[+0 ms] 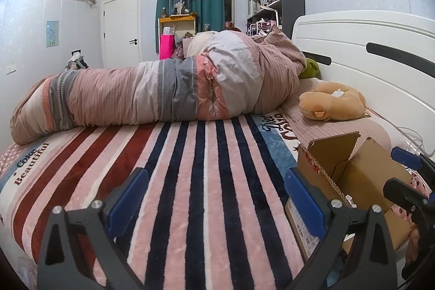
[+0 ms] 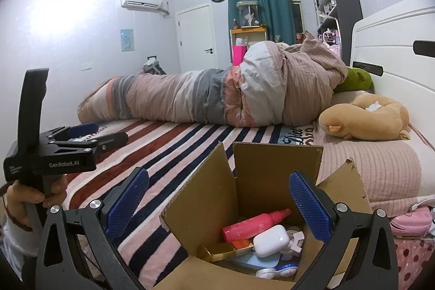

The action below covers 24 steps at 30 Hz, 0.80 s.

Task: Organize rigid objects

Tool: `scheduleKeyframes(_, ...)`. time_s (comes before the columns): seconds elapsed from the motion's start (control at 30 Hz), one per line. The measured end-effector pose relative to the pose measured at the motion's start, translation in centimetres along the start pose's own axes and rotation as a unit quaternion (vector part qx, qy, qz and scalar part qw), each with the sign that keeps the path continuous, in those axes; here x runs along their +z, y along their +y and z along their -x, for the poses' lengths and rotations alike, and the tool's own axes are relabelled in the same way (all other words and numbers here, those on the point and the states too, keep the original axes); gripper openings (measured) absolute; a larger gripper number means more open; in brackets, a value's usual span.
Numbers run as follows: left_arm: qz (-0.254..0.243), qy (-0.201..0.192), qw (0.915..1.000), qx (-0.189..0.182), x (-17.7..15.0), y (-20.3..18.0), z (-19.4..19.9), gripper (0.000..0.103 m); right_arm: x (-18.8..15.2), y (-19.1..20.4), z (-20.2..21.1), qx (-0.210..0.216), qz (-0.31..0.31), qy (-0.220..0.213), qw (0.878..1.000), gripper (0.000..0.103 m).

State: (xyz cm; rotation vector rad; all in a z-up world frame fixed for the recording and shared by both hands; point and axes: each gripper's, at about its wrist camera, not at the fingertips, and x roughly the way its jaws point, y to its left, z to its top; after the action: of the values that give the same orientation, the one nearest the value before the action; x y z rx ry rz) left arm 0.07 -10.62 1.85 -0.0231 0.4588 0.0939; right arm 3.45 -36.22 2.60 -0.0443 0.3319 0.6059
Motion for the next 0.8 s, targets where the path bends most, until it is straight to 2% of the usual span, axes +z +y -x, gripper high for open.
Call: scheduleKeyframes(0.8,0.0,0.001,1.0,0.006,-0.06,0.44,-0.07,0.099,-0.2,-0.17,0.03,0.0,-0.005,0.003,1.0,0.103)
